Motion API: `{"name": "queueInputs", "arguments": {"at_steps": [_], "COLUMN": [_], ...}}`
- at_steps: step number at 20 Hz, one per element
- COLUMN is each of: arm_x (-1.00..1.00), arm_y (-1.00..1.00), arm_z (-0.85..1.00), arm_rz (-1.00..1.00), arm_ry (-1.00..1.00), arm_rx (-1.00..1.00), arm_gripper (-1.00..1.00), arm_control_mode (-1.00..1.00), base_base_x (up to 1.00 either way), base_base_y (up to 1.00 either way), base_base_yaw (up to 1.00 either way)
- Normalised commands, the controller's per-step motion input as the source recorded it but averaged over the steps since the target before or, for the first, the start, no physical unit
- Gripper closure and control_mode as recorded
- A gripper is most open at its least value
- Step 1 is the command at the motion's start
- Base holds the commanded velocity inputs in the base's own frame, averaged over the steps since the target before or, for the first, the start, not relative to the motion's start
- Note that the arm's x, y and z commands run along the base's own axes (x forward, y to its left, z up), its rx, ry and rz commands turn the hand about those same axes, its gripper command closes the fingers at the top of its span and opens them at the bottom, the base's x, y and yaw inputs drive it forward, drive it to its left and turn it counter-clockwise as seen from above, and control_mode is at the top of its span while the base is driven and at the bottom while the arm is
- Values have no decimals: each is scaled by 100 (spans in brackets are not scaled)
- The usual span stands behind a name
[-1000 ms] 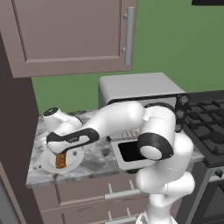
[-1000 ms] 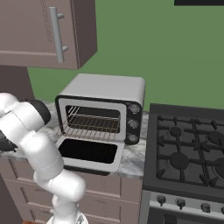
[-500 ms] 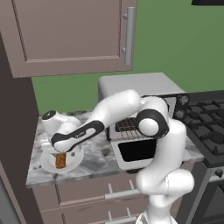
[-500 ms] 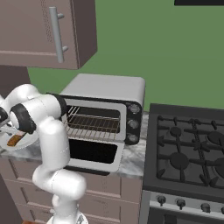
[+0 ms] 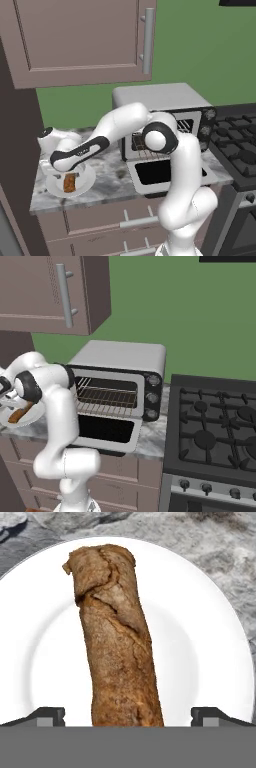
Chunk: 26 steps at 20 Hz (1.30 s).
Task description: Pull the toaster oven rack outwards. Pick up the baguette from the plate and place it on the toaster oven rack. Close the toaster oven door fully and set the temperature to the lowest setting.
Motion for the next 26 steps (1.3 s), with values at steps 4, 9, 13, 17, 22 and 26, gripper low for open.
{"name": "queueInputs", "arguments": {"at_steps": [4, 9, 13, 17, 22, 26], "arm_x": [0, 0, 0, -1, 0, 0], "arm_y": [-3, -23, -31, -33, -16, -1], "arm_z": [-18, -9, -1, -6, -27, -36], "arm_rz": [0, 0, 0, 0, 0, 0], "arm_ry": [0, 0, 0, 0, 0, 0], "arm_rx": [-3, -1, 0, 0, 3, 9], "arm_gripper": [-100, -100, -100, -100, -100, -100], "arm_control_mode": [-100, -100, -100, -100, -100, -100], "base_base_x": [0, 0, 0, 0, 0, 0], "base_base_y": [0, 0, 0, 0, 0, 0], "base_base_yaw": [0, 0, 0, 0, 0, 0]}}
